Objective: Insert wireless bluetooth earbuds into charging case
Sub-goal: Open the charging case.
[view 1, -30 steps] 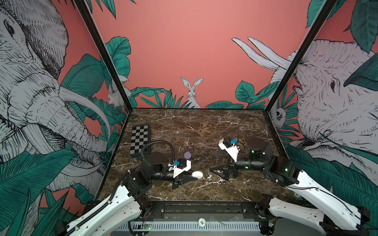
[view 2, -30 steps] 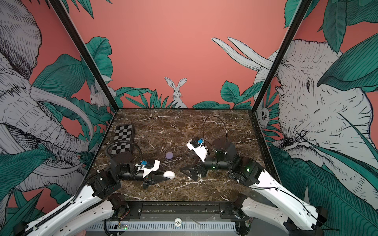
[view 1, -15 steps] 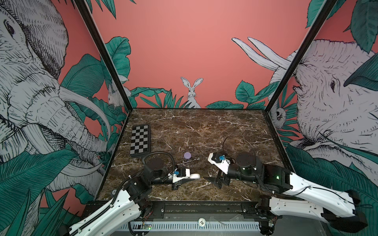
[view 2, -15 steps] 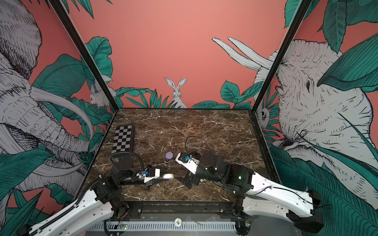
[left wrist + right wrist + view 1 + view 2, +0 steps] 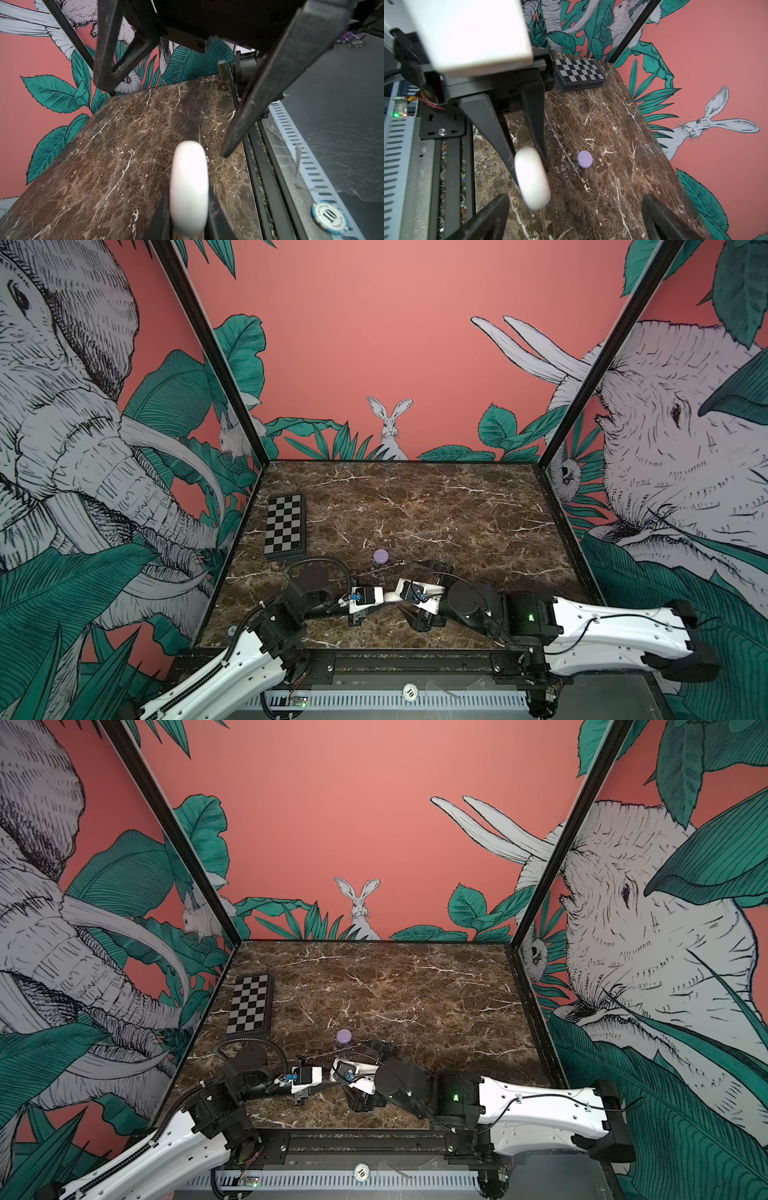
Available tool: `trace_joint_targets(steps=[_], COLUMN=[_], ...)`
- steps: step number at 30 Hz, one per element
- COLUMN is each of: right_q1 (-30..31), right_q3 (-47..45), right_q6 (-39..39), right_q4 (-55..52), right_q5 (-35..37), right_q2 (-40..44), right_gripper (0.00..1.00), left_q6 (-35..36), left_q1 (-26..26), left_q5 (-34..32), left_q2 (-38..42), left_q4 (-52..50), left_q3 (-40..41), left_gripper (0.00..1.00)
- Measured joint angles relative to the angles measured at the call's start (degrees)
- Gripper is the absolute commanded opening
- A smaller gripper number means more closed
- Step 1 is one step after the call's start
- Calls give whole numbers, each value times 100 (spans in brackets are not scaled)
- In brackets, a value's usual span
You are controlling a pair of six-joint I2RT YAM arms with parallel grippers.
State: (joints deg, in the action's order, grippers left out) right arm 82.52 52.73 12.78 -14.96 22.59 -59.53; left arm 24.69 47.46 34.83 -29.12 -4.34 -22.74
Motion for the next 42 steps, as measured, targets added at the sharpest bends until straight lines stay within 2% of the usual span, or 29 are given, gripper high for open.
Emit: trace_joint_targets(steps=[21, 42], right_q1=[114, 144], right_q3=[-190, -105], right_q6=[308, 461], right_q4=[385, 295], right_q5=[636, 1093], right_q2=[-247, 256], right_gripper=[98, 98], left_q6=[22, 245], left_q1=[-4, -4], left_q5=[-2, 2], left_q2=[-4, -44], left_q4=[83, 74], left_q3=[31, 31], left_gripper=[0, 0])
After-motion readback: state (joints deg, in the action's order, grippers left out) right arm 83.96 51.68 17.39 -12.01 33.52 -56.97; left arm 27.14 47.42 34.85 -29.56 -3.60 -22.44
